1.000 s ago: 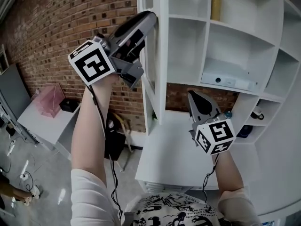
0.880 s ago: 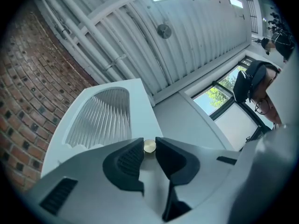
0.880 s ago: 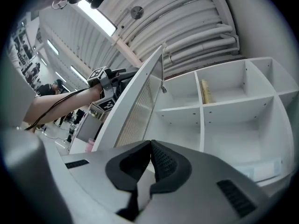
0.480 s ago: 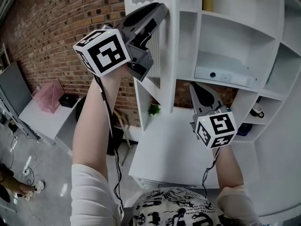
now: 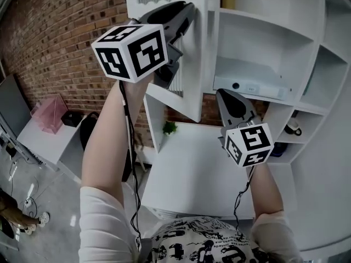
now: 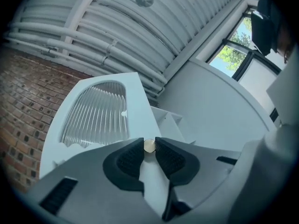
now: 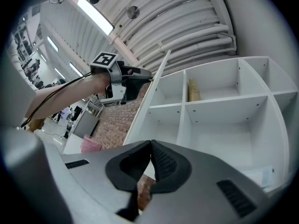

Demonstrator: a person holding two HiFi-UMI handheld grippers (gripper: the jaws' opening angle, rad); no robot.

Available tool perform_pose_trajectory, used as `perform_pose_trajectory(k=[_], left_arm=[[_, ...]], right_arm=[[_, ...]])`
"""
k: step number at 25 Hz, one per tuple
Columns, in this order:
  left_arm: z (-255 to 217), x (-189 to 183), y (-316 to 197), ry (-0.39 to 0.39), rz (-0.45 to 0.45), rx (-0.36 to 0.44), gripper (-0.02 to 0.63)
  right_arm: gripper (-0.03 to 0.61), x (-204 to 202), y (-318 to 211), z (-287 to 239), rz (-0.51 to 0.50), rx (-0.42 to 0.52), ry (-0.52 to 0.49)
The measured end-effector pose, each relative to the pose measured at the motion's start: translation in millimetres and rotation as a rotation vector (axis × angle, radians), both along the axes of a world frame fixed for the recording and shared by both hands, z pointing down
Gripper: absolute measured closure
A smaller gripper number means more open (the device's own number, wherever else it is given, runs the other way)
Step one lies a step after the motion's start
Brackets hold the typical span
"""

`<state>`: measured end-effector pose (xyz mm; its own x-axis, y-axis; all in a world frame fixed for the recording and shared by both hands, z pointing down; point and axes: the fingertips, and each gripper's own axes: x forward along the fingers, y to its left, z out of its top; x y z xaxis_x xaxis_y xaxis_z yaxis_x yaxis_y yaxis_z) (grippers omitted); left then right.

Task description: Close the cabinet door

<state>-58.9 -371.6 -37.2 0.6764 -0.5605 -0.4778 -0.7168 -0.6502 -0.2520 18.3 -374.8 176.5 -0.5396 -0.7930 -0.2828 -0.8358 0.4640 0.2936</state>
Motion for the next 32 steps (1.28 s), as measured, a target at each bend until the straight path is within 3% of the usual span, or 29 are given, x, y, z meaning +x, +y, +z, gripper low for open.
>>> perform_pose_trajectory(k=[11,32], left_arm=[[-1.1,35.5,-44.9,-0.061,-0.173,0.002,0.528],[0.1,77.6,-125.6,-0.061,-0.384,-0.032,0.518]], right_arm=[[0.565,38.6,-16.8,-6.8,0.015,0.009,0.009],[0.564,85.2,-62.2,4.3,0.041,-0.028,0.008]])
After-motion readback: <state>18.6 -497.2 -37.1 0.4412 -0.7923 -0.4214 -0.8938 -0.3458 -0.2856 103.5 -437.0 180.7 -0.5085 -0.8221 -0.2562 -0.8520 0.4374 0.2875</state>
